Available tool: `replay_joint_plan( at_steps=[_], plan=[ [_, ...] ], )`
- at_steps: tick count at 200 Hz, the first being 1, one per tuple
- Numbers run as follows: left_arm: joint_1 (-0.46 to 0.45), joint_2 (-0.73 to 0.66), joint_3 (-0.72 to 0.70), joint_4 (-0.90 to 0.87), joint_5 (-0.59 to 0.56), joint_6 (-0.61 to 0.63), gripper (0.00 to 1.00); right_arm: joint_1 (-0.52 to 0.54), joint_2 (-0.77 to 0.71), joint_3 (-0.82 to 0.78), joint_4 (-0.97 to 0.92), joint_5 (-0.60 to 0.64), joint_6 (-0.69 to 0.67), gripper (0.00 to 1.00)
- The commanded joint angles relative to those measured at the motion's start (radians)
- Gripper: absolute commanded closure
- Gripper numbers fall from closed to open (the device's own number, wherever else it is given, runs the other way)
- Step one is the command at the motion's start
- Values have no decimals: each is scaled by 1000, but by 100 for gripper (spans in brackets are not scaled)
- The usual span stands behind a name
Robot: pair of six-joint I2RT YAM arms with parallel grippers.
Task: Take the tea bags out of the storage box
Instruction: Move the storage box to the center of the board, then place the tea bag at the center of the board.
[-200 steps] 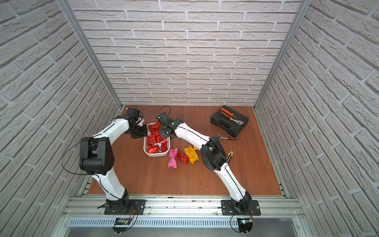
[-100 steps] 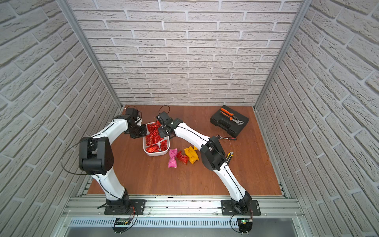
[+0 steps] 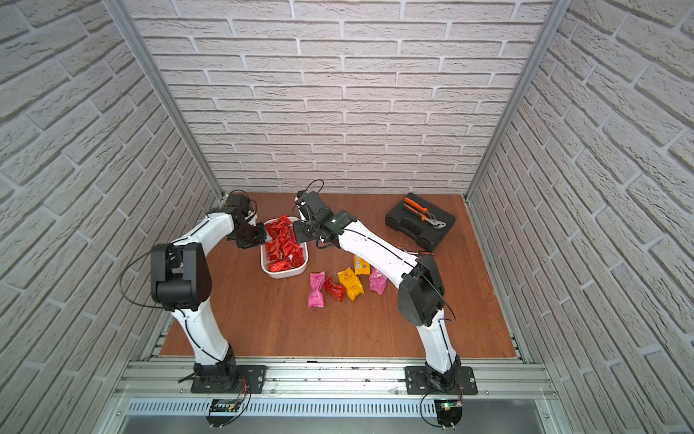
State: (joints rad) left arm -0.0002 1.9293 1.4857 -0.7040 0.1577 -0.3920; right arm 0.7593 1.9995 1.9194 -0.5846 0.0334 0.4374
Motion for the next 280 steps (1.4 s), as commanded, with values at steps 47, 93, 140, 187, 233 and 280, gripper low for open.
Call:
replay_joint_plan(
  at_steps=[47, 93, 140, 187, 233, 280],
  plan=[
    [8, -5, 51, 8, 9, 36, 61, -32, -204, -414, 162, 138, 75, 98],
    [21, -92, 52, 48, 26, -43, 35, -55, -171, -543, 331, 141, 159, 98],
    [-31, -166, 11, 61, 47, -70, 34, -68, -134, -614, 462, 188, 194, 97],
    [-120, -99, 38, 49, 20, -64, 33, -81, -148, -701, 474, 217, 236, 95],
    [-165, 0, 150, -20, -66, -35, 21, -80, -228, -664, 313, 282, 208, 60],
    [-173, 85, 233, -62, -175, 21, 21, -81, -327, -663, 265, 319, 144, 51]
  ],
)
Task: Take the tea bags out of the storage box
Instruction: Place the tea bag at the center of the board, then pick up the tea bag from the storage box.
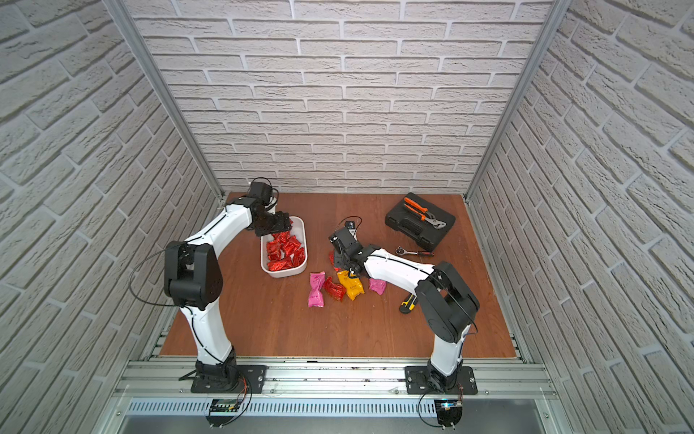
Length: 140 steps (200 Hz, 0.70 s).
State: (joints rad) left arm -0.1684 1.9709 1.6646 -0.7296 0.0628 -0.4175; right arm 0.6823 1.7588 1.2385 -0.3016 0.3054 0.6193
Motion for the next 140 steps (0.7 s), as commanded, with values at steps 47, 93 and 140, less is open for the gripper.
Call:
replay_joint_plan(
  at_steps=[47, 93, 140],
  plan=[
    [-24, 119, 125, -47, -96, 61, 32, -4, -152, -30, -12, 67, -34, 52],
    [-47, 141, 124, -13, -50, 31, 35, -3, -190, -72, -9, 83, -14, 52],
    [-46, 187, 153, -7, -71, 22, 55, -4, -202, -73, -6, 77, -6, 53]
  ],
)
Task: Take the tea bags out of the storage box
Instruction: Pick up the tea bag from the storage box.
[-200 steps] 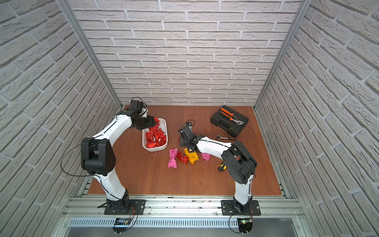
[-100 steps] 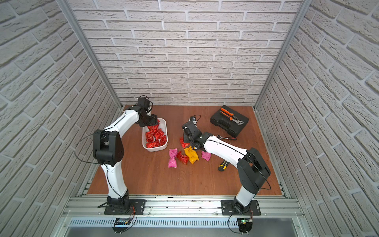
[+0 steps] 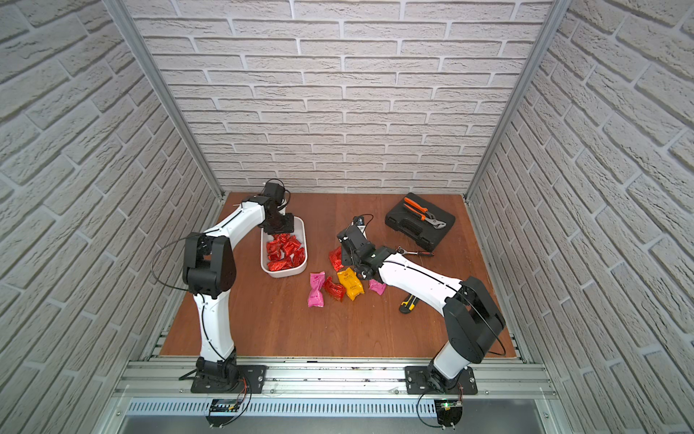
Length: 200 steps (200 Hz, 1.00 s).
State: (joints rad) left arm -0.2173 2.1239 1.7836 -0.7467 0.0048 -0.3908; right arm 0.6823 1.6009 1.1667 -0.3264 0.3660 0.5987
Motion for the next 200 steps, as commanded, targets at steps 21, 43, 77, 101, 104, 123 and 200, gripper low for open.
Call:
replay_joint_plan(
  at_steps=[21, 43, 77, 101, 104, 123, 200],
  plan=[
    [9, 33, 36, 9, -28, -2, 65, -3, -50, 7, 13, 17, 2, 53],
    [20, 25, 38, 11, -31, -6, 77, -3, -57, 15, 10, 21, -8, 54],
    [20, -24, 20, 19, -21, -6, 96, -3, -72, 27, 0, 21, -14, 54],
    [17, -93, -14, 29, -16, -3, 100, -4, -85, 26, -8, 24, -14, 54],
    [16, -104, -22, 30, -16, -6, 100, -3, -86, 27, -8, 22, -14, 54],
    [19, -173, -65, 41, 2, -26, 100, -3, -93, 34, -8, 0, -35, 54],
    [-13, -446, -303, 227, 263, -345, 100, 12, 3, 144, 110, -345, -32, 53]
  ],
)
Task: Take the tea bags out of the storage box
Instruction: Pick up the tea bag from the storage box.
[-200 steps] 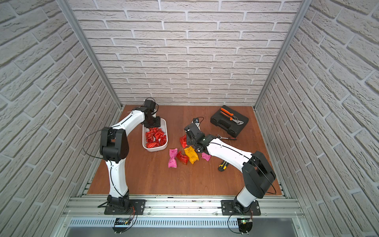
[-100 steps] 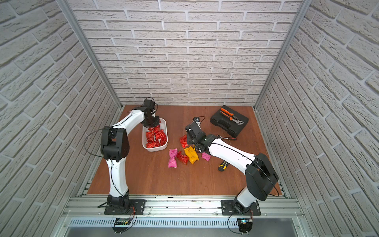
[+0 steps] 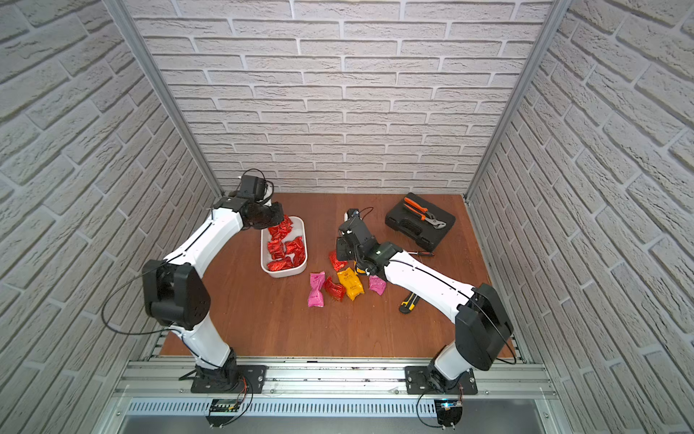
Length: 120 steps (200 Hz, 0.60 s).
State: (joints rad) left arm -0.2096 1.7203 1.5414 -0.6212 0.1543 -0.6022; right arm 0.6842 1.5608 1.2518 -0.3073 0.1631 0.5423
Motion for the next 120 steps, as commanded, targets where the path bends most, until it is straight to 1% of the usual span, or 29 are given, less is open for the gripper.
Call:
replay_joint_plan(
  at_steps=[1, 35, 53, 67, 96, 120],
  plan=[
    [-22, -45, -62, 103, 115, -138, 100, 9, 46, 61, 92, -146, 25, 53],
    [-82, -81, -107, 121, 145, -194, 100, 14, 145, 130, 183, -287, 134, 52],
    [-110, -82, -120, 127, 128, -220, 100, 17, 212, 200, 165, -348, 152, 52],
    [-113, -78, -129, 137, 139, -238, 100, 19, 236, 226, 154, -343, 158, 52],
    [-113, -82, -135, 142, 145, -244, 100, 19, 258, 231, 155, -283, 157, 53],
    [-113, -85, -142, 147, 149, -252, 100, 18, 293, 257, 152, -276, 162, 56]
  ],
)
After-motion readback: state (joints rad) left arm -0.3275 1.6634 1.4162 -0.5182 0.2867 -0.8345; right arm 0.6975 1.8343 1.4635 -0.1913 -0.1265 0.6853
